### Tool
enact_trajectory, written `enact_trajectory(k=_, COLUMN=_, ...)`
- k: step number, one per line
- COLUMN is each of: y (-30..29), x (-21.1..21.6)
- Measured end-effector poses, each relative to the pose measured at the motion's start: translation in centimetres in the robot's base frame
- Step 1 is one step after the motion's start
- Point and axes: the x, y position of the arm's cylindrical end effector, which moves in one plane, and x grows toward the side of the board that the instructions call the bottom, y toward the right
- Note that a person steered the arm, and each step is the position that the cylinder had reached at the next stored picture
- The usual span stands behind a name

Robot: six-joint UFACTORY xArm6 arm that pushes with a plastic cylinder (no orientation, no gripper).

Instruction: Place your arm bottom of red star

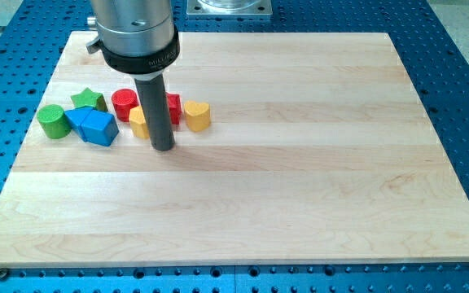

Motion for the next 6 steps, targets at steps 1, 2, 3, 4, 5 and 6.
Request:
enact_trajectory(k=1, y=0.5, x=0.0)
enact_trajectory(k=2, y=0.6, x=0.0)
enact_trajectory(k=3, y=0.6, x=0.0)
enact_trajectory(k=4, y=0.6, x=0.7)
enact_trajectory(k=5, y=0.6, x=0.7)
enact_trajectory(k=6, y=0.6, x=2.4)
